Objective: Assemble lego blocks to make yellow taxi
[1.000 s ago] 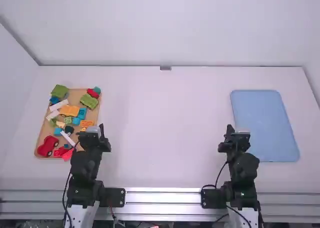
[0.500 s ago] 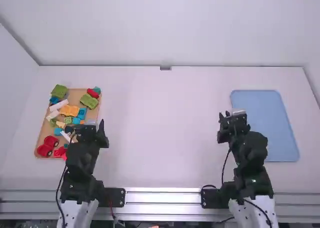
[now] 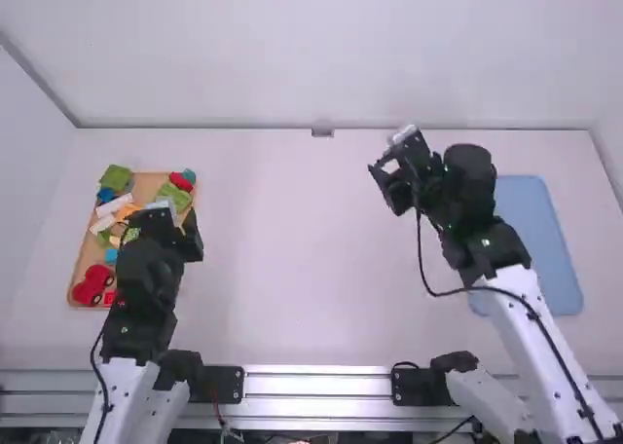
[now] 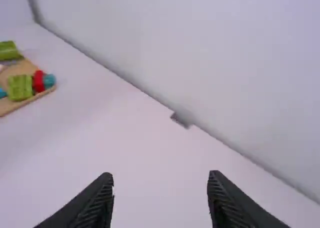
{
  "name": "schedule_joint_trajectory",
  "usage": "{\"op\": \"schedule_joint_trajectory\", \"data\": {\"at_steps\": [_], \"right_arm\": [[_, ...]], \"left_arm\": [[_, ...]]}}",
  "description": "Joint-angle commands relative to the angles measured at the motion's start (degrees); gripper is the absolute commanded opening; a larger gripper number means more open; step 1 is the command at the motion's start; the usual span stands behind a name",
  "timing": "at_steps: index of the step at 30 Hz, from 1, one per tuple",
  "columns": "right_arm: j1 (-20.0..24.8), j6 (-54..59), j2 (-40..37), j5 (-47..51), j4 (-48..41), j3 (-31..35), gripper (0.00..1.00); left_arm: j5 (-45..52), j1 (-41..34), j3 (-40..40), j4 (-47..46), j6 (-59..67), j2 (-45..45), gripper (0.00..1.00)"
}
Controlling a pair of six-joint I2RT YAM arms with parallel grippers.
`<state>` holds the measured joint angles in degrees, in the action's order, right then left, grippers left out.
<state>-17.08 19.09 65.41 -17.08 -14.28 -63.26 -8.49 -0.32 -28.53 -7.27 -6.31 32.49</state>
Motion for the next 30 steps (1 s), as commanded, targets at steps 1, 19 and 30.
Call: {"op": "schedule_joint_trajectory", "data": {"at_steps": [1, 19, 30], "right_arm": [[-2.19, 3.96, 6.18, -3.4, -1.26, -7.55, 0.56], [-12.31, 19.14, 45.13, -26.75, -19.52, -46.33, 0.86], [-14.75, 25.53, 57.63, -37.95, -23.51, -56.66, 0.96]], "left_arm": [[-2.2, 1.03, -4.1, -0.91, -2.64, 2.94, 0.56], [6.25, 12.53, -27.54, -13.68, -8.65, 26.48, 0.87], [6.18, 17.31, -38.37, -19.22, -10.45, 38.83, 0.97]]}}
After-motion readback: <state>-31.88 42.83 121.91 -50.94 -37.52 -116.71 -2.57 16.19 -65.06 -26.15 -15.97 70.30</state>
